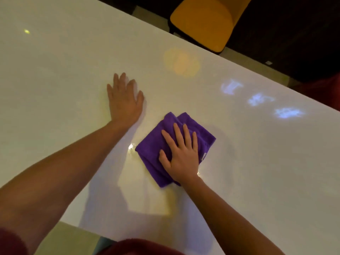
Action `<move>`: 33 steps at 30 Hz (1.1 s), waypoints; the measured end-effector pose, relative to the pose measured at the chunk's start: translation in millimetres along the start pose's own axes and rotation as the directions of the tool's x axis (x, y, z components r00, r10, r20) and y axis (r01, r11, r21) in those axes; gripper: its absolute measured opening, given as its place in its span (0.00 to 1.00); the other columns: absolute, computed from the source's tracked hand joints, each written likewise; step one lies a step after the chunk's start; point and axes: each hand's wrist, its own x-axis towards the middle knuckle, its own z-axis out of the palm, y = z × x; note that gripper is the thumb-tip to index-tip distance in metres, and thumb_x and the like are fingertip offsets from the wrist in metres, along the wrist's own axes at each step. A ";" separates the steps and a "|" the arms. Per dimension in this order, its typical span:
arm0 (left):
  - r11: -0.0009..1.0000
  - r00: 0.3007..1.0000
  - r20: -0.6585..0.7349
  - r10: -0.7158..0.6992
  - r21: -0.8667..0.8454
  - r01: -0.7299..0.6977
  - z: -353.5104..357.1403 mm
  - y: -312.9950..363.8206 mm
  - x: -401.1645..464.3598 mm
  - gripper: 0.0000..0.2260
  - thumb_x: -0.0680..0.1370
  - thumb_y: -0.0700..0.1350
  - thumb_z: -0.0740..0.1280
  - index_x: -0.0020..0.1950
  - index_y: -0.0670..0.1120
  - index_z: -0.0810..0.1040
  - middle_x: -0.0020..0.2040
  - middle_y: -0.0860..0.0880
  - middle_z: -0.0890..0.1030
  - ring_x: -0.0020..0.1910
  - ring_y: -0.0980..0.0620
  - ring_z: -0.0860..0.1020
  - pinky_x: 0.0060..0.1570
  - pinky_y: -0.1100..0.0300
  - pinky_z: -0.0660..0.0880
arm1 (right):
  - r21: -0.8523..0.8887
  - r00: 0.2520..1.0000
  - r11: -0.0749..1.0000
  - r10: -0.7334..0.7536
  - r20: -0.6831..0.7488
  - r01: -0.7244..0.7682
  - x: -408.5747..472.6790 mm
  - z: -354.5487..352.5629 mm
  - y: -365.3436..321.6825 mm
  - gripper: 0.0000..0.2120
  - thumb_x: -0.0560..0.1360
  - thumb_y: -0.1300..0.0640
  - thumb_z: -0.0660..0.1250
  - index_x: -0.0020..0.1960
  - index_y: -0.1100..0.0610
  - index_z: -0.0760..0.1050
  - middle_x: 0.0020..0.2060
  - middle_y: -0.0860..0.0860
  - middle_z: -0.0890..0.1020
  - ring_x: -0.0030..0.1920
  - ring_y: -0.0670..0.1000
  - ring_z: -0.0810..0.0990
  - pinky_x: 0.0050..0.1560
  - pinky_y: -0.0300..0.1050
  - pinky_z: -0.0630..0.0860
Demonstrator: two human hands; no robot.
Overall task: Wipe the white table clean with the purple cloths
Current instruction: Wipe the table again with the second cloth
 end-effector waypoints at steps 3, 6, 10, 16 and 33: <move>0.977 0.980 -0.014 -0.200 -0.075 0.199 22.1 40.4 -18.7 0.23 0.86 0.52 0.52 0.80 0.46 0.65 0.83 0.45 0.59 0.83 0.42 0.52 0.80 0.42 0.47 | -0.001 0.998 0.999 0.046 -0.046 -0.046 54.8 -7.1 30.2 0.29 0.81 0.37 0.59 0.80 0.45 0.68 0.82 0.52 0.65 0.84 0.59 0.56 0.81 0.68 0.52; 0.964 0.960 -0.095 -0.263 -0.057 0.259 34.3 46.2 -17.3 0.26 0.84 0.55 0.49 0.79 0.46 0.67 0.82 0.46 0.62 0.82 0.42 0.55 0.80 0.40 0.49 | -0.012 0.992 0.994 0.104 -0.068 -0.105 117.9 -12.8 45.6 0.29 0.81 0.38 0.58 0.80 0.46 0.68 0.82 0.54 0.65 0.84 0.61 0.57 0.82 0.67 0.50; 0.967 0.959 -0.130 -0.252 0.010 0.255 40.7 49.1 -16.8 0.28 0.83 0.57 0.48 0.78 0.45 0.67 0.82 0.44 0.63 0.82 0.40 0.56 0.79 0.39 0.51 | 0.000 0.988 0.989 0.151 0.018 -0.151 204.0 -23.1 45.4 0.31 0.83 0.35 0.51 0.83 0.44 0.60 0.85 0.54 0.57 0.85 0.61 0.49 0.83 0.66 0.44; 0.963 0.958 -0.144 -0.250 0.067 0.261 47.8 51.1 -13.9 0.26 0.83 0.54 0.53 0.78 0.44 0.67 0.81 0.43 0.63 0.81 0.38 0.57 0.78 0.36 0.54 | -0.005 0.985 0.986 0.168 0.039 -0.168 303.1 -31.5 53.8 0.33 0.83 0.33 0.48 0.84 0.44 0.57 0.85 0.54 0.54 0.85 0.61 0.47 0.83 0.65 0.42; 0.965 0.963 -0.097 -0.252 0.056 0.258 41.7 57.6 -18.1 0.28 0.82 0.54 0.50 0.79 0.42 0.63 0.82 0.43 0.60 0.82 0.38 0.54 0.79 0.37 0.50 | -0.046 0.898 0.901 0.425 -0.111 -0.432 -110.5 -41.5 126.0 0.30 0.82 0.39 0.58 0.81 0.49 0.67 0.84 0.55 0.61 0.85 0.60 0.54 0.81 0.70 0.53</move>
